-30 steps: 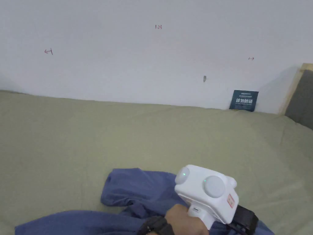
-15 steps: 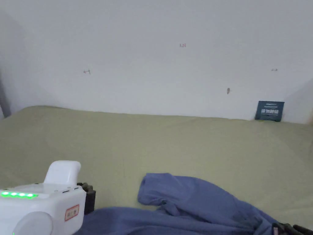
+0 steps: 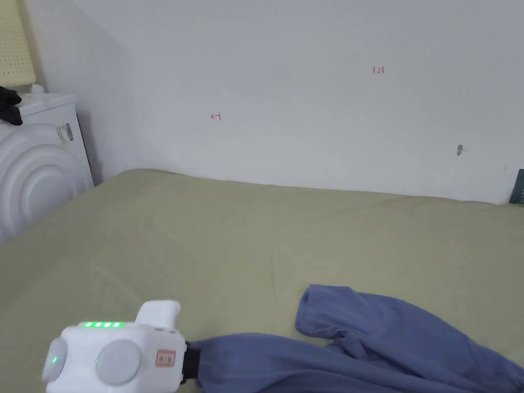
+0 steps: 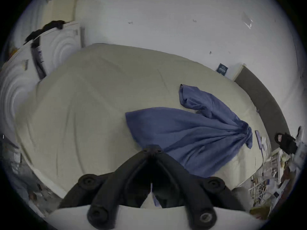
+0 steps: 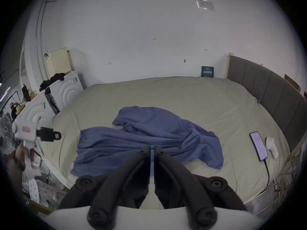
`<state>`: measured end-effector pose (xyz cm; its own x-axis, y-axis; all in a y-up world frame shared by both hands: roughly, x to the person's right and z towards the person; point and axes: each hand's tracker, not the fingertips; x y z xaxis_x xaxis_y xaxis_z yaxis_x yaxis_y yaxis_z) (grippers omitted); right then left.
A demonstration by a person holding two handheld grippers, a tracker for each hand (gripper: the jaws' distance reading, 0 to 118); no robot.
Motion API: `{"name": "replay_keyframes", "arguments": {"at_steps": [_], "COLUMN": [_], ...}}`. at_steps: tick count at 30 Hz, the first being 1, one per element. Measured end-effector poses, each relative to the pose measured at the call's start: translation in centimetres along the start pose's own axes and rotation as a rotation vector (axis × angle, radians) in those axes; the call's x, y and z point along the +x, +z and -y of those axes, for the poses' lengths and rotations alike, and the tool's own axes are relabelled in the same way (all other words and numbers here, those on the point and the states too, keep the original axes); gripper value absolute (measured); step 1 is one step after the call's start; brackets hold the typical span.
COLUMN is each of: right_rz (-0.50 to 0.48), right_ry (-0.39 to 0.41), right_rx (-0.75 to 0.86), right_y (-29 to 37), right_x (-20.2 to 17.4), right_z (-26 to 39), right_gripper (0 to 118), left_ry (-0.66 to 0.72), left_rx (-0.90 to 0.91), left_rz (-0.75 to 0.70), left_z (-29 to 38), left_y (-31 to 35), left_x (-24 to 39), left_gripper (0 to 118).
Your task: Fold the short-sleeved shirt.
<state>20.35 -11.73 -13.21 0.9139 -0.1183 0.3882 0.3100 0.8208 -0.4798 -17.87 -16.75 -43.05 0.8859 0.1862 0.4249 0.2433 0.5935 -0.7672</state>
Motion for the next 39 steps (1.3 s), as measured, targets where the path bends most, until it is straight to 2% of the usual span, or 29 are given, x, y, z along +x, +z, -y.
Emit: {"name": "replay_keyframes", "arguments": {"at_steps": [1,2,3,4,5,6,7,8,9,14,16,18,20,21,23,25,26,27,29,30,33,35,37,39], "right_rz": [0.012,0.028,0.041,0.052,0.067,0.083,0.102,0.120,0.134,0.165,0.162,0.164,0.172,0.173,0.201,0.259,0.248,0.228,0.202,0.161,0.153,0.157,0.101,0.096], "right_ry": [-0.005,-0.008,-0.011,-0.016,-0.021,-0.022,-0.023,-0.023,-0.027,-0.070,-0.074,-0.073,-0.080,-0.089,-0.123,-0.172,-0.220,-0.279,-0.352,-0.379,-0.398,-0.371,-0.325,-0.317], "right_rx": [-0.004,-0.011,-0.016,-0.025,-0.035,-0.048,-0.063,-0.071,-0.079,-0.108,-0.110,-0.108,-0.109,-0.110,-0.110,-0.113,-0.129,-0.159,-0.225,-0.259,-0.302,-0.334,-0.345,-0.350], "right_y": [-0.1,-0.3,-0.4,-0.6,-0.9,-1.2,-1.4,-1.6,-1.9,-3.4,-3.7,-3.9,-4.3,-4.5,-5.1,-6.3,-7.4,-8.6,-10.9,-12.2,-15.2,-16.7,-17.8,-18.8], "right_x": [0.4,0.7,1.1,1.5,1.9,2.4,2.7,3.1,3.5,4.9,5.0,5.3,6.2,6.8,8.8,11.3,13.0,14.7,17.1,18.1,19.2,18.7,18.1,17.1], "right_z": [0.0,0.0,0.1,0.1,0.2,0.3,0.4,0.4,0.5,0.5,0.5,0.6,0.6,0.5,0.2,-0.2,-0.4,-0.6,-0.8,-0.6,-0.2,0.2,0.5,0.8], "right_gripper": [8,8,8,8,8,8,8,8,8,8,8,8,8,8,8,8,11,31,91,97,96,96,96,96], "left_ry": [0.008,0.007,-0.042,-0.055,-0.024,0.026,0.090,0.127,0.141,0.158,0.129,0.000,-0.047,-0.035,-0.039,-0.039,-0.039,-0.028,-0.022,-0.019,-0.042,-0.046,-0.033,-0.019], "left_rx": [-0.038,-0.052,-0.078,-0.105,-0.122,-0.182,-0.209,-0.224,-0.241,-0.304,-0.330,-0.294,-0.302,-0.295,-0.283,-0.275,-0.285,-0.277,-0.293,-0.291,-0.286,-0.286,-0.282,-0.281], "left_rz": [0.031,-0.003,-0.041,-0.042,-0.080,-0.097,-0.045,0.006,0.051,-0.027,-0.059,-0.123,-0.166,-0.136,-0.122,-0.096,-0.075,-0.041,-0.007,-0.009,-0.013,0.001,0.018,0.034], "left_z": [-1.4,-2.7,-3.9,-4.8,-5.7,-6.5,-6.9,-7.3,-7.6,-7.9,-7.5,-7.1,-6.9,-6.7,-6.3,-5.9,-5.9,-5.6,-5.1,-5.3,-5.0,-5.0,-5.0,-5.1], "left_y": [-1.5,-3.2,-5.2,-7.1,-9.0,-10.7,-11.7,-12.8,-13.5,-16.9,-17.5,-17.1,-17.0,-16.4,-15.5,-15.0,-14.8,-14.6,-14.3,-14.5,-14.2,-14.1,-13.7,-13.8], "left_x": [-0.6,-0.6,-1.3,-2.1,-2.9,-3.6,-4.2,-4.6,-4.7,-3.9,-3.1,-2.0,-1.7,-1.4,-0.7,-0.2,0.1,0.3,0.5,0.6,1.1,1.0,0.9,0.7], "left_gripper": [0,1,8,22,45,76,90,97,98,98,90,67,52,38,1,1,1,1,1,1,1,1,1,1]}}
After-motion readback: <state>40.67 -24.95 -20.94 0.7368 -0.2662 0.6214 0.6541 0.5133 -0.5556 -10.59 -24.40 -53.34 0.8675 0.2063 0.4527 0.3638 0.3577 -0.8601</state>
